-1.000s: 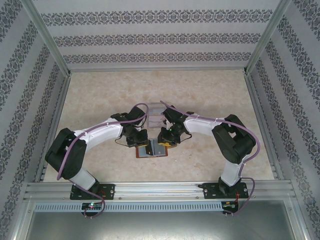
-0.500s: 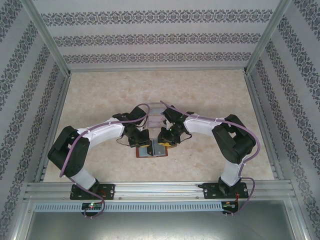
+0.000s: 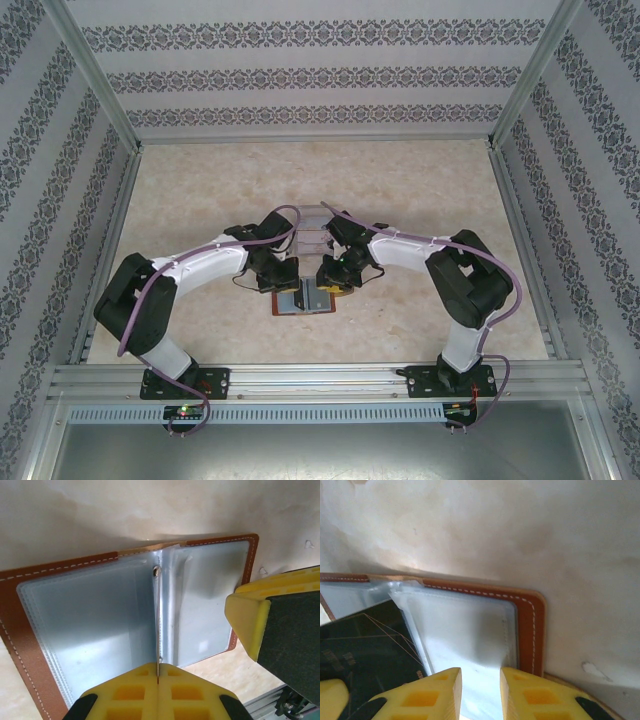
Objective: Take the credit cards out of the card holder
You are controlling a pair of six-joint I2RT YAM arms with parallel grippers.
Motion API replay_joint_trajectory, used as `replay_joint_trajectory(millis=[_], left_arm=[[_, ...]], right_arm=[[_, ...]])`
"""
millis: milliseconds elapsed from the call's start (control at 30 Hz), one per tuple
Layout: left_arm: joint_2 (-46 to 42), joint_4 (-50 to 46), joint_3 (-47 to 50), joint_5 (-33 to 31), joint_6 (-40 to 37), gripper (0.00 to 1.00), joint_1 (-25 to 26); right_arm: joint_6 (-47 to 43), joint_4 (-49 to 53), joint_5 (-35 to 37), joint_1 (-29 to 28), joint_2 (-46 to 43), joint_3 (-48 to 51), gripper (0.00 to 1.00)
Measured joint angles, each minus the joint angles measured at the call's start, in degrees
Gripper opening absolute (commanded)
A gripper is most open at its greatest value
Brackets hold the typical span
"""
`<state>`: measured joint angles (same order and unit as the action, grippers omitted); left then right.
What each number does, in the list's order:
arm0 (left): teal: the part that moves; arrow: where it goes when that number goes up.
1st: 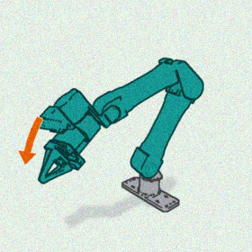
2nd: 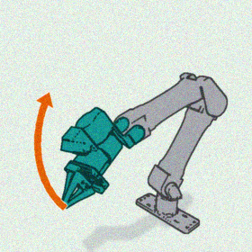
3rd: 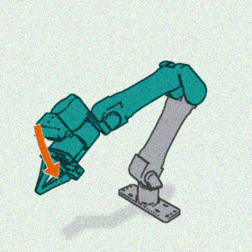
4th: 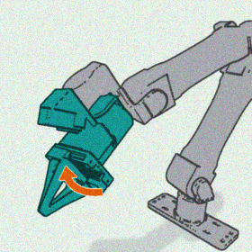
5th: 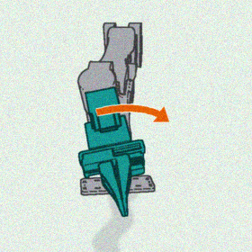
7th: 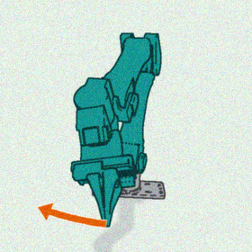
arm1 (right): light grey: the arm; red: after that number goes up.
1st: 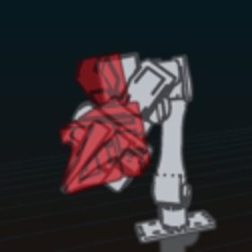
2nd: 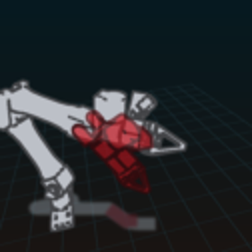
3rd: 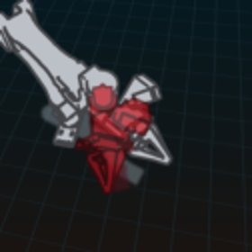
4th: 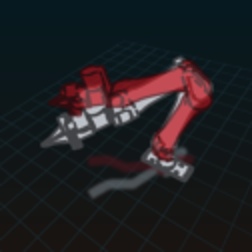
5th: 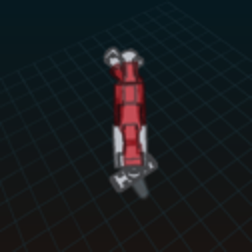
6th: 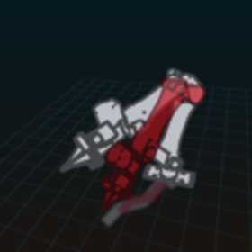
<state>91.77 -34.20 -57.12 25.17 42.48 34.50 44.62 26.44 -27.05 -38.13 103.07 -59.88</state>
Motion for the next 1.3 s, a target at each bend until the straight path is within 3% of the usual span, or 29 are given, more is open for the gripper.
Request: replay_joint_trajectory(millis=[400, 700, 1300], left_arm=[[-0.1, -9.2, -8.5, -0.7, -16.9, 0.00, 0.0], [0.7, -14.4, -13.4, -2.1, -36.5, 0.00, 0.0], [16.9, -29.7, -40.5, -8.5, -72.4, 0.00, 0.0]], right_arm=[[-0.7, 3.7, 1.9, 1.4, -3.6, -0.4, 0.29], [-2.8, 5.8, 2.7, 5.1, -6.8, -0.4, 0.29], [-6.1, 9.6, 3.8, 10.6, -12.4, 0.1, 0.29]])
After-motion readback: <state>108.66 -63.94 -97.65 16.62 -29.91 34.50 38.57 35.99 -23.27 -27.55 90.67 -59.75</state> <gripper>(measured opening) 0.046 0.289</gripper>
